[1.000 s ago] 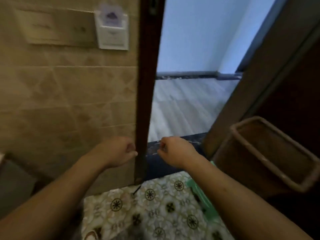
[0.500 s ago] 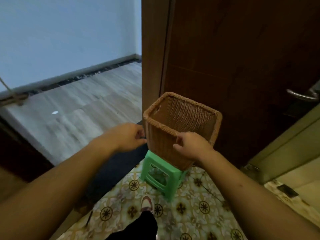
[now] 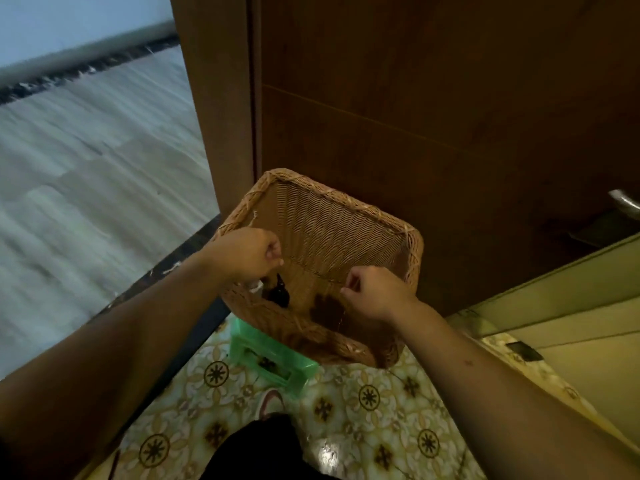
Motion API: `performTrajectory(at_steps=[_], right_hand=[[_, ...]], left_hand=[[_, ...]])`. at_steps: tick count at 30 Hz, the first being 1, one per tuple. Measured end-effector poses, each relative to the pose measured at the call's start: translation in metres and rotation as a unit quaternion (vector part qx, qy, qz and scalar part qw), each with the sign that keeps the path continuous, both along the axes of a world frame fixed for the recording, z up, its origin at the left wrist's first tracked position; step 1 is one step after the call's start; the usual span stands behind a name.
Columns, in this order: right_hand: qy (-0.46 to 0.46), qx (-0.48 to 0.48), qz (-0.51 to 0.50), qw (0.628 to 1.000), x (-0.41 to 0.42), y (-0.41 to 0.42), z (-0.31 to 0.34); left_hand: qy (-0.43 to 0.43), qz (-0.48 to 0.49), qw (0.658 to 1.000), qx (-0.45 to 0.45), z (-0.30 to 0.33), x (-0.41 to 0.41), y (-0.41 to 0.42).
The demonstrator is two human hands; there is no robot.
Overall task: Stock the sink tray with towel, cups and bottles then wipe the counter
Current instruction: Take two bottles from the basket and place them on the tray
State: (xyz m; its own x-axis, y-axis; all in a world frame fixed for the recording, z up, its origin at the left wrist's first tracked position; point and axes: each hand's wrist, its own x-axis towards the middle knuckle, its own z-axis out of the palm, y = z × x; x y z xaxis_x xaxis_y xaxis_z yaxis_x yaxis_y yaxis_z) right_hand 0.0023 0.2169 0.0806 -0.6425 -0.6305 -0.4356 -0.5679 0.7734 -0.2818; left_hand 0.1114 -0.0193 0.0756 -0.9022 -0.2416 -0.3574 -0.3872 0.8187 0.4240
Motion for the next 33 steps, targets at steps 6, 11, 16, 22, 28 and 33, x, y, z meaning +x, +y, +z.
performTrajectory(at_steps=[6,11,16,22,28,33], right_hand=[[-0.077,0.021,-0.007,0.997,-0.041,-0.038,-0.057],[-0.137,0.027,-0.012,0.99,-0.057,-0.084,-0.114],[-0.164,0.043,0.015,0.985,-0.058,-0.124,-0.168],[-0.197,0.017,0.04,0.979,-0.05,-0.151,-0.209],[-0.187,0.04,0.063,0.979,-0.043,-0.162,-0.221],[-0.164,0.072,0.09,0.98,-0.056,-0.155,-0.204]], left_hand=[[-0.138,-0.054,0.986,-0.077,-0.052,-0.042,-0.025],[-0.249,-0.067,0.96,-0.111,-0.089,-0.065,-0.036],[-0.259,-0.067,0.96,-0.08,-0.123,-0.065,-0.041],[-0.318,0.0,0.947,-0.035,-0.152,-0.061,-0.042],[-0.253,0.028,0.965,-0.062,-0.156,-0.063,-0.037],[-0.217,0.064,0.973,-0.038,-0.138,-0.064,-0.034]])
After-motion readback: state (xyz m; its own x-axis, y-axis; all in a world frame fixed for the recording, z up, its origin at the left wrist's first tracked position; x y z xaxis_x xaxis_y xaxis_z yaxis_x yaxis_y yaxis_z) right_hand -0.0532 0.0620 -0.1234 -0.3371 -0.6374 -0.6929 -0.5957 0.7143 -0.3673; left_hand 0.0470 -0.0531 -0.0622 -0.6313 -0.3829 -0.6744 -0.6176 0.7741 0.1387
